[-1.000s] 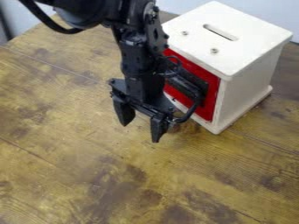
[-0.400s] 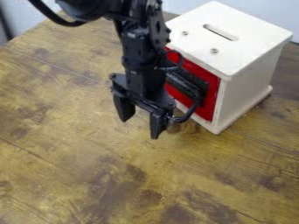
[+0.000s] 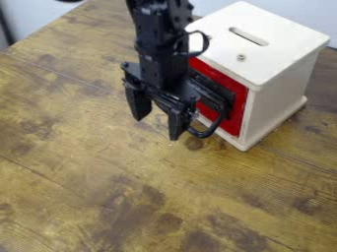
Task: Close the drawer
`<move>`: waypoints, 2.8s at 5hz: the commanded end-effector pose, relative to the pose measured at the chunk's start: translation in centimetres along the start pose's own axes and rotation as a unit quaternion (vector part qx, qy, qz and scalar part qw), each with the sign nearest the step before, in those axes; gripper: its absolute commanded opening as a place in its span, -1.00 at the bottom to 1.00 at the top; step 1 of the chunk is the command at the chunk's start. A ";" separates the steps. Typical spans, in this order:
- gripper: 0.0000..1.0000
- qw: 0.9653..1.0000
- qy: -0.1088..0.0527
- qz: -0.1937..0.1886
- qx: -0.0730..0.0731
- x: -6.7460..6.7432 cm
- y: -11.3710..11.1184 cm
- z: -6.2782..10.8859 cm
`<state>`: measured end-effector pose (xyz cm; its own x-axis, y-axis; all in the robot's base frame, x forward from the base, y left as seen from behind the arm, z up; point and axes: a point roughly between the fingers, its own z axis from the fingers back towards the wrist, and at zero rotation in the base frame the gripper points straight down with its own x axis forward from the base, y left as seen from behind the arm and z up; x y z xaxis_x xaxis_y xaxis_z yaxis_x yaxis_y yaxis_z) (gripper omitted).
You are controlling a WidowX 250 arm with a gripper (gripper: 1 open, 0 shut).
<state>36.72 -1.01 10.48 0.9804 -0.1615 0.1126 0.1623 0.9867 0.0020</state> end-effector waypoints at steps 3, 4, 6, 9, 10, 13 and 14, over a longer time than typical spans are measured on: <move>1.00 0.998 -0.041 0.036 0.009 1.0 3.5 6.9; 1.00 0.999 -0.033 0.030 0.008 0.7 4.3 6.5; 1.00 1.000 -0.021 0.000 0.004 0.2 4.7 5.3; 1.00 0.998 -0.020 0.064 0.011 0.7 1.9 4.6; 1.00 0.997 -0.025 0.075 0.011 0.7 2.4 4.9; 1.00 0.998 -0.018 0.059 0.008 0.0 4.9 3.1; 1.00 0.998 -0.018 0.061 0.010 -0.1 5.1 2.1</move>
<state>36.98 3.41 11.02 0.9931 -0.0559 0.1028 0.0564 0.9984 -0.0025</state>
